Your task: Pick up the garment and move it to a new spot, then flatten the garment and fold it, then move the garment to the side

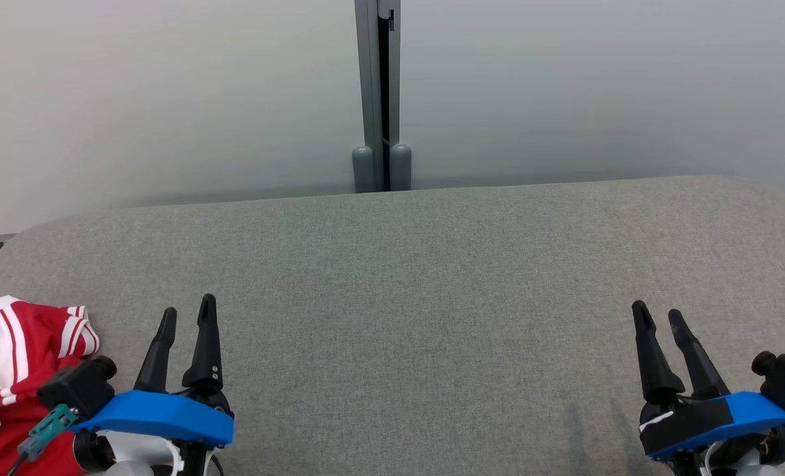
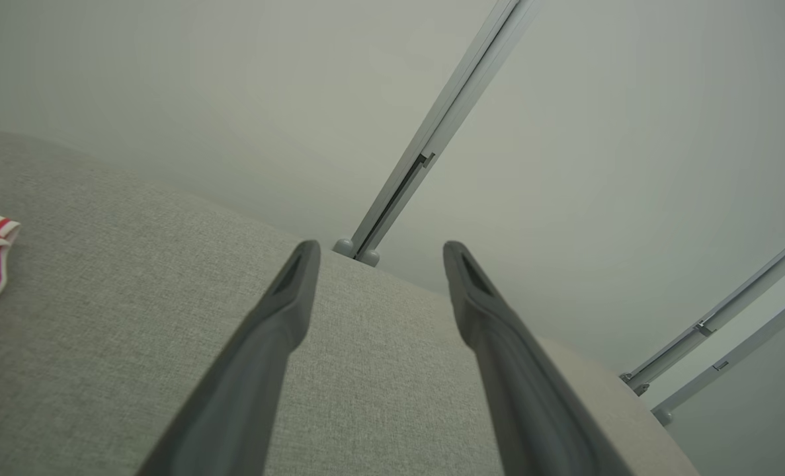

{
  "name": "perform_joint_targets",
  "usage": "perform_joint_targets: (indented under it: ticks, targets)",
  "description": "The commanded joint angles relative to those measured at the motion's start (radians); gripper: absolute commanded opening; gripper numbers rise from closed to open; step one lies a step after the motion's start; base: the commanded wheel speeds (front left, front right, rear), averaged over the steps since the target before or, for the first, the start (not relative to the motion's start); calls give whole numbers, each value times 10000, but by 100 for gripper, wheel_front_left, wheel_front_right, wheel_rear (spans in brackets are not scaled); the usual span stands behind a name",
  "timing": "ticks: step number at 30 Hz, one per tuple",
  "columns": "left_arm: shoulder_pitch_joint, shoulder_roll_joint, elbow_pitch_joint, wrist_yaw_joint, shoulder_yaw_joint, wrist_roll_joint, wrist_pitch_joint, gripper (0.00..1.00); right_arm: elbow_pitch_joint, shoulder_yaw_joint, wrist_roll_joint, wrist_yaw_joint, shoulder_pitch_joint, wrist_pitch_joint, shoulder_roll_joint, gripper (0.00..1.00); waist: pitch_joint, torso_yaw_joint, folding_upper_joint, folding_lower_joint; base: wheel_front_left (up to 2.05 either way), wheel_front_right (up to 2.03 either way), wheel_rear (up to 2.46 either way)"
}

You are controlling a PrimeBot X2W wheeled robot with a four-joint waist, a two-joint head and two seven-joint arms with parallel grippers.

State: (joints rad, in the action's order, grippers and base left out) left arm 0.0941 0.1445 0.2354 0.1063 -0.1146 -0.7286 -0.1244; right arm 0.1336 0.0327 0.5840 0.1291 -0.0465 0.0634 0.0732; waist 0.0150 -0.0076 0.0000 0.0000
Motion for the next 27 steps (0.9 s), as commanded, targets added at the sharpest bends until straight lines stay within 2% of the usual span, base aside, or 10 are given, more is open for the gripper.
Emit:
perform_joint_targets:
  ticks: [1,27]
  targets:
    - [83,79,-42,-6,-54,337,-106,100,-150,3,-377,21,53,86,11,100,1,-2,0,0,0,0,0]
    - [-27,204,518,-14,-267,2991,-747,100,-213,191,-3140,23,218,295,-183,100,54,-10,0,0,0,0,0]
